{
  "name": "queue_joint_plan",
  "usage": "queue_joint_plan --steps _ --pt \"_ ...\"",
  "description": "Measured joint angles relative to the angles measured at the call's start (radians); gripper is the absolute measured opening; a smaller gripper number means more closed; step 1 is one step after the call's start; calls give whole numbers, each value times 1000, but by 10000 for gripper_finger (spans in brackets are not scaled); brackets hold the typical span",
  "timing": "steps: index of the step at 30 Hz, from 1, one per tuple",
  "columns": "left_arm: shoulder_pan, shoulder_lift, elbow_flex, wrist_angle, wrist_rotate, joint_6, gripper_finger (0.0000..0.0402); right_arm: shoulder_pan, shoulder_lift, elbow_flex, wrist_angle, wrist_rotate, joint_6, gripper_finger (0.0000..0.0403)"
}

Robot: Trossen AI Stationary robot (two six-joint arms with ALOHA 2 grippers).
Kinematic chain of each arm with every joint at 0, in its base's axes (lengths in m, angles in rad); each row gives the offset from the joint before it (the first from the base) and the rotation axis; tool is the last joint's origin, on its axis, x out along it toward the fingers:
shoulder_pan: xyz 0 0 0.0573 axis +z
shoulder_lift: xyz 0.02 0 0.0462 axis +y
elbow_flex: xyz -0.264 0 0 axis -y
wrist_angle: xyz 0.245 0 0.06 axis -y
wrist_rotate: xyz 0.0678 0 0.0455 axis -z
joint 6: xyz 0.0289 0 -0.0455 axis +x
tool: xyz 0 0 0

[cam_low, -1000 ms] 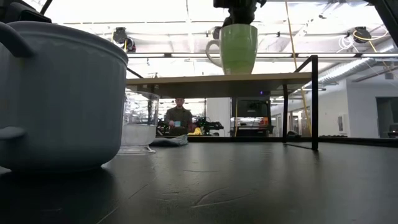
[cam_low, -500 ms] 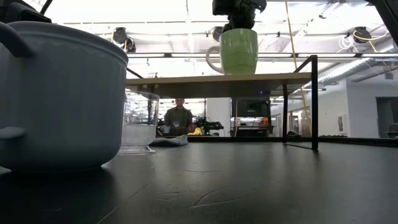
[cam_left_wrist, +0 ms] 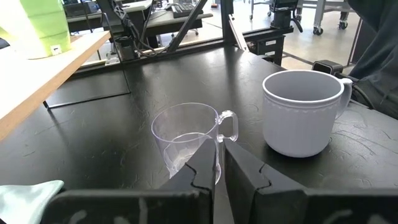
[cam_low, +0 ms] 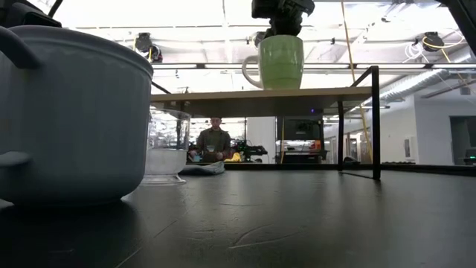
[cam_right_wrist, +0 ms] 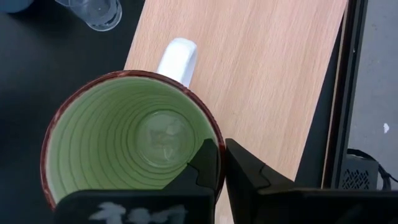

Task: Stack small to large cups/mugs on shelf
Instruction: Put the green cup on the shelf

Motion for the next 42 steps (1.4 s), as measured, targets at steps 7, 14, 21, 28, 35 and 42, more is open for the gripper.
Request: queue_joint_plan --steps 7,14,21,28,35,42 --pt "0 0 0 0 0 0 33 0 1 0 7 4 11 21" --pt "0 0 0 0 0 0 33 0 2 0 9 4 16 54" --pt "0 0 0 0 0 0 33 0 2 0 6 3 19 75" --pt "0 0 0 0 0 0 33 1 2 0 6 1 19 112" --pt "0 0 0 0 0 0 33 1 -5 0 7 -1 20 157" --pt "0 0 0 0 0 0 33 1 -26 0 8 -3 30 179"
